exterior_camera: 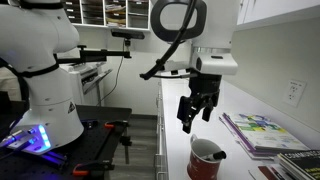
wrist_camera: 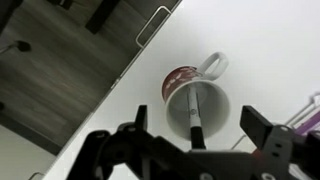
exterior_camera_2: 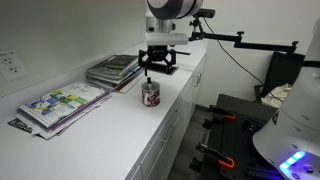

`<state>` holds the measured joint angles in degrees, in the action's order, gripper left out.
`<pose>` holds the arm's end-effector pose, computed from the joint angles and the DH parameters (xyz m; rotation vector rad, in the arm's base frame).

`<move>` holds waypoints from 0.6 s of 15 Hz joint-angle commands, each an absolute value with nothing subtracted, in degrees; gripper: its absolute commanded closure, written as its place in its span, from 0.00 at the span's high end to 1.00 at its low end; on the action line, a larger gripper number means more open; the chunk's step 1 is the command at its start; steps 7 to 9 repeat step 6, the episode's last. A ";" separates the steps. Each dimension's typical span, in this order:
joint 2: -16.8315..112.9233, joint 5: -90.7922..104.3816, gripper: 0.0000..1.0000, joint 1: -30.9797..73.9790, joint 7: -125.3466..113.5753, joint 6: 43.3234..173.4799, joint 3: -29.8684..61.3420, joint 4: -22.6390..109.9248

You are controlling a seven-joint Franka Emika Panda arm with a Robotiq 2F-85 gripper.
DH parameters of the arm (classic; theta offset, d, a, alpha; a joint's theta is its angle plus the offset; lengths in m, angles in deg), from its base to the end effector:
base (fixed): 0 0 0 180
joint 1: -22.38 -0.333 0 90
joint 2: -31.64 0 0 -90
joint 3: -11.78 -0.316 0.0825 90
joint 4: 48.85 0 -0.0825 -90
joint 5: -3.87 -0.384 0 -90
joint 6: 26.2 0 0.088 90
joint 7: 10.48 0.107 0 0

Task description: Move the red mug to the right side of the countertop

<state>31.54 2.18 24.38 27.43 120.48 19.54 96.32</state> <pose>0.4537 -0.0785 0.2771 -2.8367 1.2948 -0.0361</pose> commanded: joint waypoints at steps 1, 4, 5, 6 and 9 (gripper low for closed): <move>27.80 3.71 1.00 25.32 29.79 114.44 17.50 96.74; 26.55 3.74 1.00 25.73 30.05 112.39 16.39 96.72; 26.49 3.96 1.00 25.86 30.16 111.97 16.12 96.61; 26.48 4.06 1.00 25.94 28.93 112.66 15.93 96.75; 26.48 4.06 1.00 25.94 28.93 112.66 15.93 96.75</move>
